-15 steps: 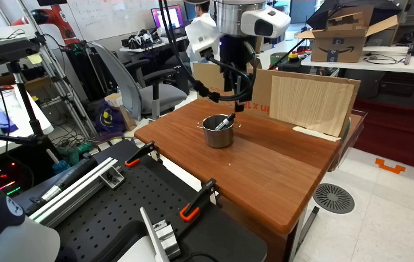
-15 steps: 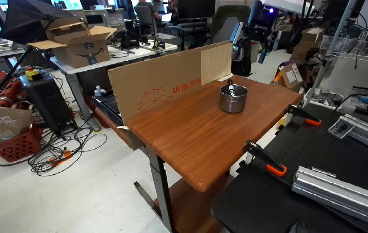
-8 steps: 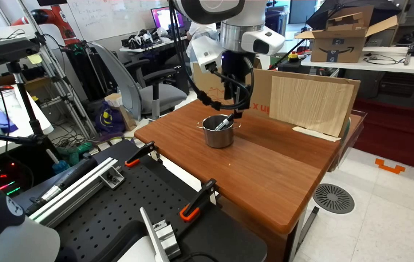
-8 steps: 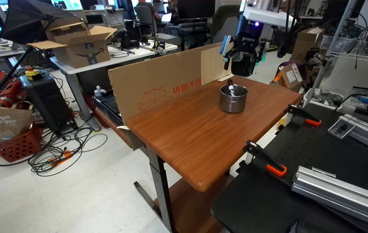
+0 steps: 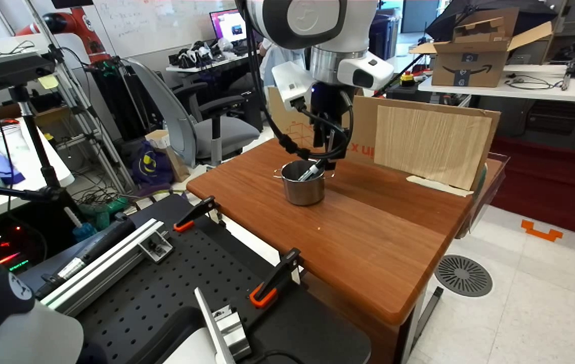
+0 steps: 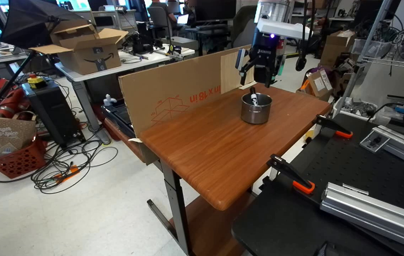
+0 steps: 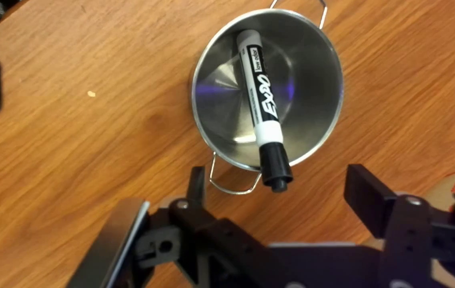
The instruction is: Remove the marker from the silver pot.
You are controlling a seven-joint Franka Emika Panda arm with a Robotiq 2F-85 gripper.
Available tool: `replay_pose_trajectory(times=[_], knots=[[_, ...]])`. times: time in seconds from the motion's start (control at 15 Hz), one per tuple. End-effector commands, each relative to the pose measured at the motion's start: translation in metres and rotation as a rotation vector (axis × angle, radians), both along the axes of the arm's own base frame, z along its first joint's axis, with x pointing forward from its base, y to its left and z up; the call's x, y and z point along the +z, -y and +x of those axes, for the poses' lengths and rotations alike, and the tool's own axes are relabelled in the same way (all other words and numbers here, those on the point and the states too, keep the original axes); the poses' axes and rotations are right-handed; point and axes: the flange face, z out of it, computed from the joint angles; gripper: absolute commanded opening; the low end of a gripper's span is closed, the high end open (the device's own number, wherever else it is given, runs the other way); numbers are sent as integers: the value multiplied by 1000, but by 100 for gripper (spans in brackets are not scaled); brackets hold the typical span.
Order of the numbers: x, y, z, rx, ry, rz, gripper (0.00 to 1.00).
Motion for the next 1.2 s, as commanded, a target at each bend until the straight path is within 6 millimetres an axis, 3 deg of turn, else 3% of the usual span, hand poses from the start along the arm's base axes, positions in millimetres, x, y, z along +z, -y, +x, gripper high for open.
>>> replay_pose_trajectory(times=[0.0, 0.47, 0.53, 0.8, 1.13], knots=[[-6, -4, 8, -11, 10, 1, 56], [-6, -3, 10, -10, 6, 8, 3], [-5, -3, 10, -11, 7, 10, 0], [10, 0, 11, -17, 31, 16, 5], [54, 0, 16, -68, 105, 45, 5]])
